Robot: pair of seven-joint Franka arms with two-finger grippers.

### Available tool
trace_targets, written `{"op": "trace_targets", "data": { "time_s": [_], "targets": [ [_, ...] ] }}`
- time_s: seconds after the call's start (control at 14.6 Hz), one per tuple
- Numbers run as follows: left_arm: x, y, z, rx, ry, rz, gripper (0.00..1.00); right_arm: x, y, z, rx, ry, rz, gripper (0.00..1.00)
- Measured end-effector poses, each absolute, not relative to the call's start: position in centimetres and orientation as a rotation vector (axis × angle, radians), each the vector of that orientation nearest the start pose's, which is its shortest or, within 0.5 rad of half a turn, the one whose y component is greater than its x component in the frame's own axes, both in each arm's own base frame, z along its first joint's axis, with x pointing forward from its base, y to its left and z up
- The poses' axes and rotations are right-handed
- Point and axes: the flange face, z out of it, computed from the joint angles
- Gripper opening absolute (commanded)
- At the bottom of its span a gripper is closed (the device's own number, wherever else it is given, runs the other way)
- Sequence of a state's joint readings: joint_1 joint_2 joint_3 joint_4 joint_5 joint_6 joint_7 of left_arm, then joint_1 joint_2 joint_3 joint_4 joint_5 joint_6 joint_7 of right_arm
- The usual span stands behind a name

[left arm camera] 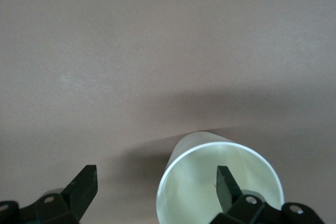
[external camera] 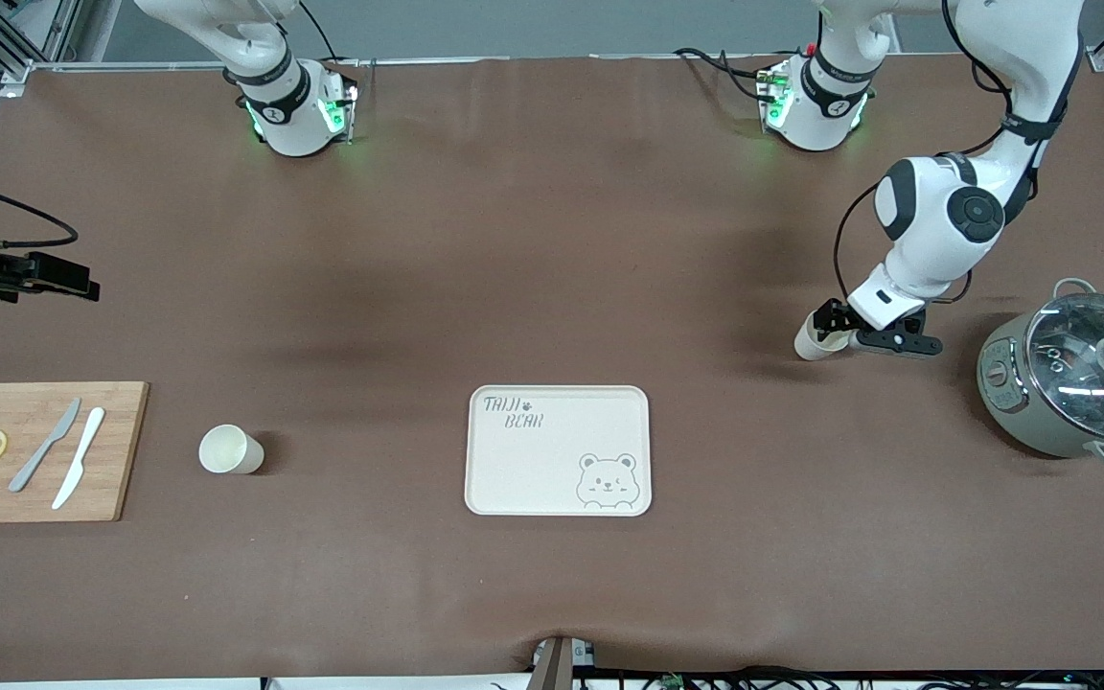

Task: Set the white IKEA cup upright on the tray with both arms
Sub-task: 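Grasp the white cup with the left gripper and lift it, then carry the cup to the tray while the right gripper reaches the other cup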

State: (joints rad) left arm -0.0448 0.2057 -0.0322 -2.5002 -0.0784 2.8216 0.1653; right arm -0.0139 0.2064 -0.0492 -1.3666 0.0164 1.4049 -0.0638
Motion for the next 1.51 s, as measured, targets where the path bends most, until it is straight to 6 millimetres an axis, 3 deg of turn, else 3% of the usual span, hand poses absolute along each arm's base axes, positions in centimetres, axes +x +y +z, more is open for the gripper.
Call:
{"op": "trace_targets", "data": {
  "time_s": [0.07,0.48,0.82,1.03,1.23,1.51],
  "targets": [
    [47.9,-3.4,21.1,-3.154,0.273,-0.181,0.01,59.8,-3.3,58.7,-3.114,-0.004,0.255,1.00],
    [46.4,-3.2,19.5,-3.143,0.269,-0.237,0.00,61.2,-3.1,57.5,-3.122,-0.008,0.185,1.00],
    [46.7,-3.3,19.8,-3.141,0.273,-0.259,0.00,63.9,-3.2,52.8,-3.125,-0.008,0.191,1.00],
    [48.5,-4.1,21.1,-3.147,0.259,-0.275,0.00,65.4,-3.3,50.0,-3.128,-0.007,0.190,1.00],
    [51.8,-7.2,23.7,-3.181,0.200,-0.176,0.00,66.6,-3.3,47.1,-3.128,-0.006,0.201,1.00],
    [56.0,-16.0,27.0,-3.214,0.072,-0.078,0.00,68.0,-3.3,43.1,-3.118,-0.006,0.200,1.00]
  ]
}}
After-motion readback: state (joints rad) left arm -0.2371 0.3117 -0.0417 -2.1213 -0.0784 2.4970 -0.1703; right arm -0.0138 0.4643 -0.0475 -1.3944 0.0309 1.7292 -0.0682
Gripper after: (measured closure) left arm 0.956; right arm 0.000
